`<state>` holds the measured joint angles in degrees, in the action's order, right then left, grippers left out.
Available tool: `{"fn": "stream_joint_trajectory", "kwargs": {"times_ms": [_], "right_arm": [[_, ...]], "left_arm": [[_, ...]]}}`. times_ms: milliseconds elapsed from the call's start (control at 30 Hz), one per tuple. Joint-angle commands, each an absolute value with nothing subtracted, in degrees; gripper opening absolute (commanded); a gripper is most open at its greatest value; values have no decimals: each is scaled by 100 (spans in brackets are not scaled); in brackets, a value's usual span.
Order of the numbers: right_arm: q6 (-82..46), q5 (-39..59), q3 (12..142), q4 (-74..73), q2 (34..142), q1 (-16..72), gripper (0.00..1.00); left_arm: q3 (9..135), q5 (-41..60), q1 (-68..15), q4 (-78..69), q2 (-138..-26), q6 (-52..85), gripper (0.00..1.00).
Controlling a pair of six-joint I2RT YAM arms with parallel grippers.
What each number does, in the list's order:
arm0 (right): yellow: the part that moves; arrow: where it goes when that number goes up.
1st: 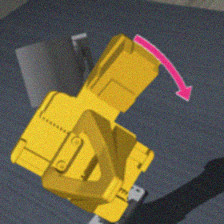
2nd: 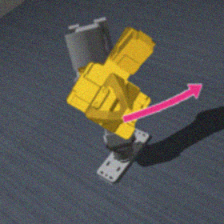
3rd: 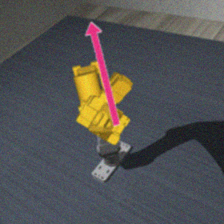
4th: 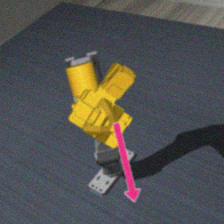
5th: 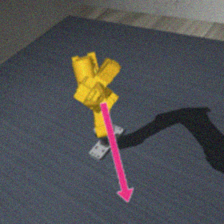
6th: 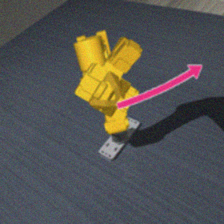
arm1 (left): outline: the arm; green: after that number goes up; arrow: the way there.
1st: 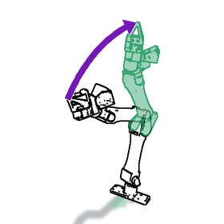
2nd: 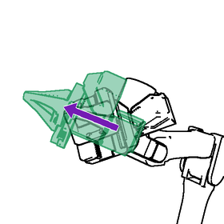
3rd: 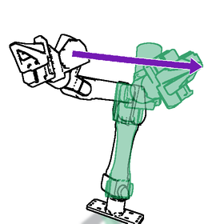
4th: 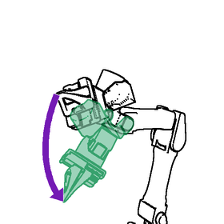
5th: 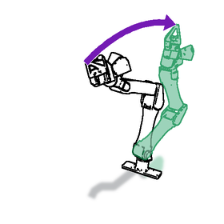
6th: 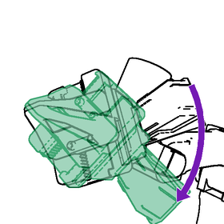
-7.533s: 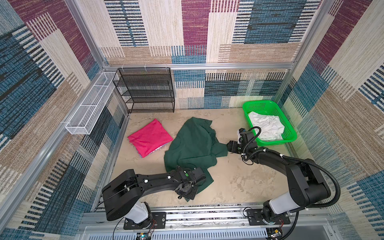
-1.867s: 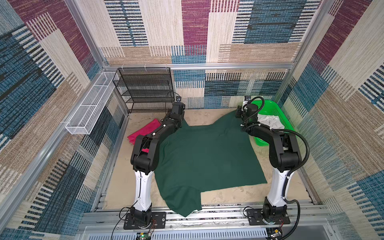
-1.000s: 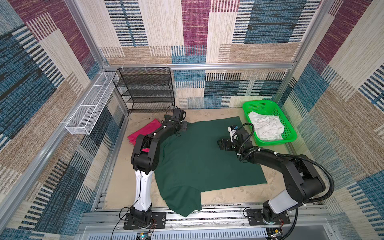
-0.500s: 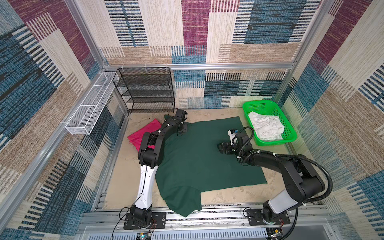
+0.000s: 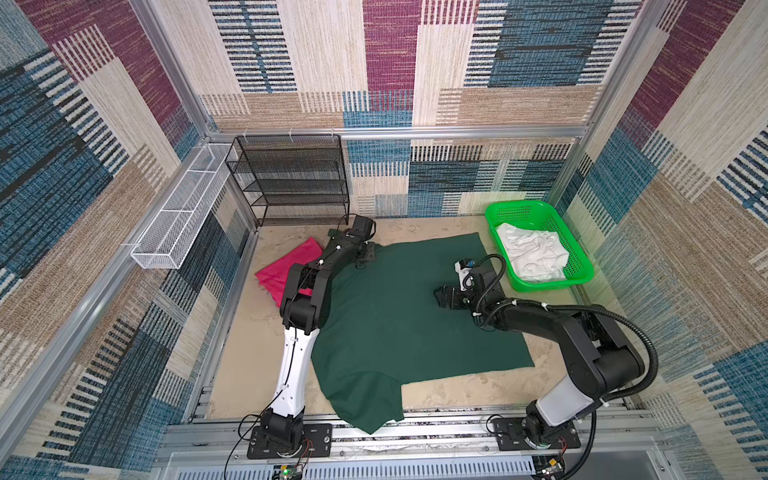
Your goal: Fold and stack the t-shirts
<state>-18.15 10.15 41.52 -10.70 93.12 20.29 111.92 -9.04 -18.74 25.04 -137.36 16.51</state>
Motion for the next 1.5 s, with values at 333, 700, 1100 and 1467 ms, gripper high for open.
{"fn": "stream_joint_trajectory", "kwargs": {"times_ms": [333,700,1100,1467], "right_arm": [[-1950,1344,4033,-1440,9606,2039,99],[-2215,1545,3585,-1657,9312,2039,99],[-2119,1464,3593,-1318,9075,2035,99],[-2282,812,3478,-438,9304,2005,99]], "left_arm": [[13287,-982,-1881,3287,-14588,480,3],[14176,-828,-1881,1321,-15199,-563,34],[10314,-857,-2007,780,-12411,923,56],[10006,-1403,-1938,1936,-12642,1505,56]]}}
